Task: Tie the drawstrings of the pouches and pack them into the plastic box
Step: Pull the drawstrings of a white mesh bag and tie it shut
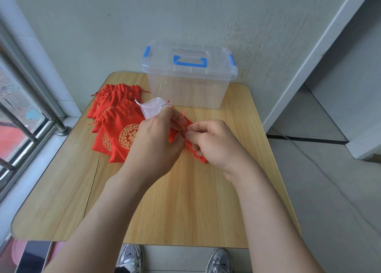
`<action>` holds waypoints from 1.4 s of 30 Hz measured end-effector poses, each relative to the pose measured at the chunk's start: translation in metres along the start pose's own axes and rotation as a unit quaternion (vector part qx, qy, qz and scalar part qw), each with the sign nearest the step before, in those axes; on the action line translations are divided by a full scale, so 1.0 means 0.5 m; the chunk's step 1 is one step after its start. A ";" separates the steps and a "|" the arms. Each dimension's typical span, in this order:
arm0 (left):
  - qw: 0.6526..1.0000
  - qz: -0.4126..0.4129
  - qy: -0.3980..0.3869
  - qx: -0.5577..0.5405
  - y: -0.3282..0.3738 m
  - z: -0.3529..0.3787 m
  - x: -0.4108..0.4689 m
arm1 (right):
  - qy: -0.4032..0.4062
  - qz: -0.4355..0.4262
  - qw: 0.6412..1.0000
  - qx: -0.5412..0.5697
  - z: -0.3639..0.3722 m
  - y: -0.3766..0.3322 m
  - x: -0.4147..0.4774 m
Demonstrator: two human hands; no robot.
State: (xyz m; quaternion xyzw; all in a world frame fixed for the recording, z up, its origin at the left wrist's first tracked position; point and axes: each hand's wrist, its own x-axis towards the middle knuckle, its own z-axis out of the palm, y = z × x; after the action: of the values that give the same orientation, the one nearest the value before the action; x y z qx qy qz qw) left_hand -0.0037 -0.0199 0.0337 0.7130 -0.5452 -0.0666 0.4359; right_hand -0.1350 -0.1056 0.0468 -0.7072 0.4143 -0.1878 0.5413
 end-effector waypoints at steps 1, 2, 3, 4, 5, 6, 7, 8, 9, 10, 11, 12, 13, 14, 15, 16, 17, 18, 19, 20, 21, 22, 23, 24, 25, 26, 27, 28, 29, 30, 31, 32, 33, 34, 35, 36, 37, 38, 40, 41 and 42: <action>1.000 -0.003 -0.003 -0.010 0.001 -0.002 0.000 | -0.019 0.020 0.999 0.036 -0.004 0.001 0.000; 1.000 -0.010 -0.005 -0.025 0.001 -0.004 -0.001 | -0.036 0.039 0.996 0.076 -0.008 0.002 0.000; 0.999 -0.018 -0.003 -0.043 0.001 -0.006 -0.001 | -0.049 0.054 0.990 0.118 -0.011 0.001 0.000; 0.998 -0.027 0.001 -0.063 -0.001 -0.008 0.000 | -0.060 0.065 0.983 0.161 -0.014 0.000 0.001; 0.996 -0.039 0.007 -0.084 -0.002 -0.010 0.000 | -0.067 0.075 0.974 0.202 -0.015 -0.002 0.001; 0.993 -0.056 0.013 -0.103 -0.002 -0.011 0.000 | -0.069 0.083 0.965 0.239 -0.015 -0.003 0.002; 0.991 -0.071 0.020 -0.115 -0.002 -0.012 0.000 | -0.068 0.089 0.956 0.272 -0.015 -0.003 0.003; 0.989 -0.079 0.025 -0.119 -0.002 -0.013 0.001 | -0.065 0.093 0.948 0.298 -0.015 -0.004 0.004; 0.989 -0.080 0.026 -0.118 -0.001 -0.012 0.002 | -0.061 0.098 0.941 0.318 -0.015 -0.003 0.005; 0.990 -0.079 0.023 -0.115 0.001 -0.012 0.002 | -0.058 0.103 0.937 0.330 -0.016 -0.001 0.006; 0.990 -0.077 0.016 -0.115 0.003 -0.011 0.002 | -0.051 0.105 0.935 0.334 -0.016 0.000 0.008; 0.990 -0.075 0.008 -0.119 0.005 -0.010 0.000 | -0.042 0.107 0.936 0.333 -0.016 0.003 0.010; 0.990 -0.073 0.002 -0.122 0.005 -0.009 0.000 | -0.031 0.107 0.938 0.328 -0.017 0.004 0.011; 0.990 -0.070 0.000 -0.122 0.005 -0.007 -0.001 | -0.021 0.107 0.941 0.320 -0.019 0.004 0.011; 0.991 -0.066 0.000 -0.117 0.005 -0.006 -0.002 | -0.013 0.107 0.945 0.310 -0.020 0.006 0.011; 0.992 -0.059 0.003 -0.108 0.005 -0.005 -0.002 | -0.005 0.106 0.949 0.297 -0.022 0.006 0.011; 0.994 -0.051 0.008 -0.098 0.004 -0.005 -0.002 | 0.001 0.105 0.954 0.281 -0.023 0.008 0.011; 0.995 -0.046 0.014 -0.089 0.003 -0.006 -0.002 | 0.006 0.103 0.960 0.261 -0.023 0.008 0.011; 0.996 -0.044 0.017 -0.081 0.003 -0.007 -0.002 | 0.014 0.100 0.966 0.238 -0.024 0.009 0.011; 0.996 -0.044 0.017 -0.076 0.003 -0.007 -0.001 | 0.025 0.094 0.973 0.210 -0.024 0.009 0.010; 0.996 -0.044 0.014 -0.072 0.003 -0.005 -0.001 | 0.036 0.084 0.980 0.176 -0.024 0.008 0.009; 0.997 -0.043 0.008 -0.070 0.004 -0.003 -0.001 | 0.045 0.070 0.987 0.140 -0.025 0.006 0.007; 0.997 -0.042 0.001 -0.068 0.006 0.000 -0.003 | 0.049 0.054 0.991 0.109 -0.026 0.004 0.004; 0.997 -0.041 -0.007 -0.070 0.009 0.002 -0.004 | 0.047 0.037 0.995 0.086 -0.026 0.003 0.001; 0.996 -0.043 -0.017 -0.076 0.011 0.002 -0.004 | 0.042 0.022 0.996 0.071 -0.026 0.000 -0.002; 0.995 -0.048 -0.029 -0.085 0.015 -0.001 -0.004 | 0.039 0.012 0.997 0.061 -0.026 -0.002 -0.005; 0.993 -0.055 -0.044 -0.095 0.017 -0.004 -0.003 | 0.039 0.003 0.998 0.048 -0.025 -0.004 -0.007; 0.991 -0.065 -0.061 -0.102 0.019 -0.008 -0.003 | 0.043 -0.007 0.999 0.031 -0.024 -0.004 -0.007; 0.988 -0.078 -0.077 -0.108 0.019 -0.011 -0.001 | 0.051 -0.015 0.999 0.012 -0.021 -0.005 -0.005; 0.985 -0.094 -0.090 -0.112 0.018 -0.013 -0.001 | 0.059 -0.019 0.998 -0.008 -0.018 -0.004 -0.003; 0.983 -0.110 -0.097 -0.111 0.016 -0.013 0.000 | 0.066 -0.021 0.997 -0.027 -0.014 -0.002 0.000; 0.982 -0.126 -0.099 -0.102 0.014 -0.010 0.000 | 0.069 -0.023 0.996 -0.043 -0.010 0.000 0.002; 0.982 -0.137 -0.096 -0.089 0.012 -0.005 0.001 | 0.071 -0.025 0.996 -0.051 -0.005 0.001 0.002; 0.984 -0.139 -0.087 -0.073 0.011 0.000 0.001 | 0.073 -0.028 0.995 -0.059 -0.002 0.001 0.002; 0.987 -0.131 -0.074 -0.053 0.010 0.005 0.000 | 0.077 -0.032 0.994 -0.068 0.000 0.001 0.001; 0.992 -0.112 -0.055 -0.031 0.009 0.007 -0.002 | 0.083 -0.034 0.993 -0.080 0.000 0.002 0.001; 0.996 -0.084 -0.033 -0.006 0.004 0.009 -0.002 | 0.091 -0.034 0.991 -0.093 0.001 0.002 0.001; 0.998 -0.056 -0.013 0.019 -0.001 0.009 -0.003 | 0.100 -0.031 0.989 -0.105 0.001 0.001 0.001; 0.998 -0.021 0.016 0.056 -0.011 0.008 -0.003 | 0.111 -0.023 0.987 -0.115 0.001 -0.001 0.003; 0.998 -0.013 0.028 0.063 -0.012 0.007 -0.004 | 0.106 -0.014 0.988 -0.108 0.001 -0.001 0.002; 0.997 -0.008 0.041 0.064 -0.011 0.005 -0.004 | 0.097 -0.004 0.991 -0.094 0.000 -0.001 0.002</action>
State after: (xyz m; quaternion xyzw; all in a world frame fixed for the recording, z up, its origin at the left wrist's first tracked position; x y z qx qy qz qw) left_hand -0.0019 -0.0195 0.0273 0.7462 -0.5242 -0.0059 0.4104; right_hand -0.1343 -0.1066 0.0471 -0.7350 0.4779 -0.2182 0.4286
